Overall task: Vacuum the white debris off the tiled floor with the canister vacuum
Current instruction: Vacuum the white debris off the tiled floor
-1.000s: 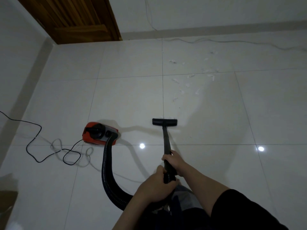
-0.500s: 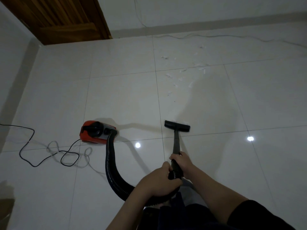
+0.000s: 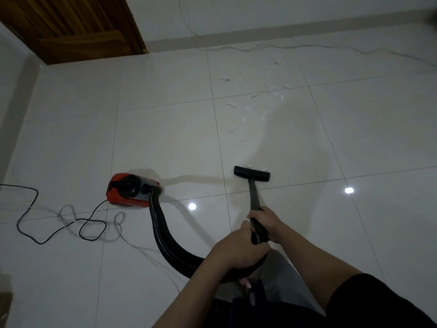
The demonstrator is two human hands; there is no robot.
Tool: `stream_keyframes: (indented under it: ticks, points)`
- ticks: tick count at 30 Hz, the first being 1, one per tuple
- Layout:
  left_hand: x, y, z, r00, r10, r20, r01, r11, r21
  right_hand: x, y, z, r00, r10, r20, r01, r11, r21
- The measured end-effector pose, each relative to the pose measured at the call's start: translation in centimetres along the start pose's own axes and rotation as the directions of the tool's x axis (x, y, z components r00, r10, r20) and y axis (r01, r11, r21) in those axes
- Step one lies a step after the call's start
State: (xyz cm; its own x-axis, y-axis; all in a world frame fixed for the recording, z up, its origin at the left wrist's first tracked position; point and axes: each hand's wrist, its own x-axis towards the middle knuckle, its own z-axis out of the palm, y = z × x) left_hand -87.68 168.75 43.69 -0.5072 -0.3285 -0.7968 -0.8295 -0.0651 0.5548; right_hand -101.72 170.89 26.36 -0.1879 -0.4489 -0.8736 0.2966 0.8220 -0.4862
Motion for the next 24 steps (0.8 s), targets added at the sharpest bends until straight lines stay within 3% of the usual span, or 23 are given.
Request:
stream_keyframes:
  ticks: [4, 8, 15, 24]
  points:
    - [1.0, 1.3, 0.1, 1.000, -0.022, -0.006, 0.022, 0.997, -0.076, 0.8, -1.7, -0.5, 0.999, -0.020, 0.025, 0.021, 0.999, -0.034]
    - [2.6, 2.6, -0.1, 0.998, -0.049, -0.048, 0.049, 0.999, -0.007, 2.1, -3.1, -1.3, 0.998, 0.003, 0.055, 0.004, 0.992, -0.130]
    - [7.1, 7.6, -1.4, 0.990, -0.127, -0.060, 0.112, 0.972, -0.204, 5.5, -8.7, -5.4, 0.992, 0.020, 0.124, 0.011, 0.972, -0.237]
    - [13.1, 13.0, -4.4, 0.985, -0.135, -0.109, 0.092, 0.939, -0.332, 10.3, -16.3, -9.7, 0.989, 0.021, 0.148, 0.028, 0.947, -0.320]
